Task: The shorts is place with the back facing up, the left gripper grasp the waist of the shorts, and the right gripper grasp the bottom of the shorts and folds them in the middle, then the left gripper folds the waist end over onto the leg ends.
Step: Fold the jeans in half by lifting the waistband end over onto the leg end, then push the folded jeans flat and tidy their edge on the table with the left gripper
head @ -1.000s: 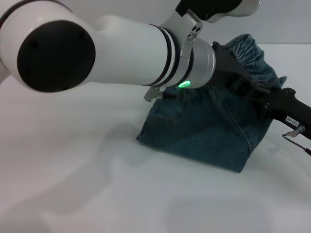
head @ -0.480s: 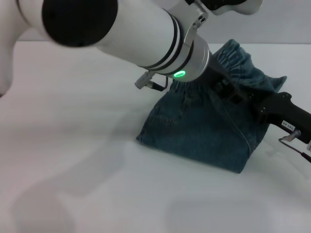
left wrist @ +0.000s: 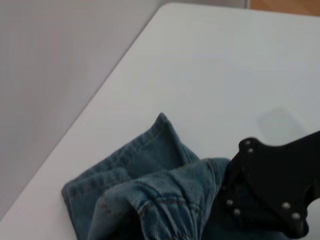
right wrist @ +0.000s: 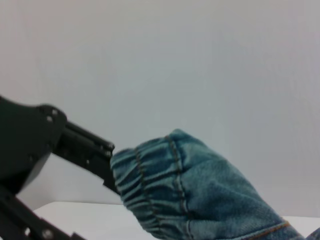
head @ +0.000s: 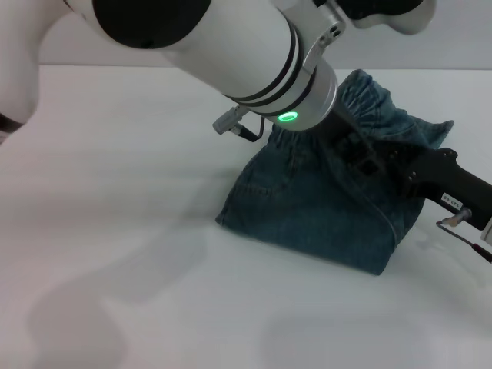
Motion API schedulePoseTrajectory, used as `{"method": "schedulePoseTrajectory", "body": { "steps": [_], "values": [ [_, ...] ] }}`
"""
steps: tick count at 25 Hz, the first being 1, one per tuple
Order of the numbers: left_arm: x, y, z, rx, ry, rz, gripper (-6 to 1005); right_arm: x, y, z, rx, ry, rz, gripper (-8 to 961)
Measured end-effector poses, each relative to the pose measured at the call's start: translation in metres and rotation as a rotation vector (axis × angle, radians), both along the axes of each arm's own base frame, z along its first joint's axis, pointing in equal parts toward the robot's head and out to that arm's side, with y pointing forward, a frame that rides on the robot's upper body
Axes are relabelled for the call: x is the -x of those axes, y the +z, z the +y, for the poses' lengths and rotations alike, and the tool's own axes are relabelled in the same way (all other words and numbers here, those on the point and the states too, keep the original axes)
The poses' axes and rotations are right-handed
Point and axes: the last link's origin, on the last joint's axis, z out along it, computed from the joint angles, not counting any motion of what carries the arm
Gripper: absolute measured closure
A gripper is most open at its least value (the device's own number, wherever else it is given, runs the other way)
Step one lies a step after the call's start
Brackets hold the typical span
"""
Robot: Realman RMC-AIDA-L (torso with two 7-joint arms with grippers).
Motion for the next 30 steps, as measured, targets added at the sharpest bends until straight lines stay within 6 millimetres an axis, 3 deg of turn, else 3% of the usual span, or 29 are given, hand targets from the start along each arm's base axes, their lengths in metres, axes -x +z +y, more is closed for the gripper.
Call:
{"method": "schedulePoseTrajectory", "body": {
  "steps": [8, 18, 29, 30],
  "values": [
    [-0.007, 0.004, -0.005, 0.018, -0.035, 0.04, 139, -0.008, 0.002, -0.004, -0.037, -0.035, 0.004, 954],
    [-0.006, 0.006, -0.004, 0.006, -0.038, 0.064, 139, -0.045, 0.037, -0.016, -0.169, -0.162, 0.019, 954],
    [-0.006, 0.009, 0.0, -0.014, -0.044, 0.044, 140, -0.039, 0.032, -0.021, -0.153, -0.117, 0.03, 954],
    [-0.004, 0.016, 0.004, -0.068, -0.037, -0.057, 140, -0.038, 0.03, -0.022, -0.15, -0.108, 0.02, 954]
  ]
}}
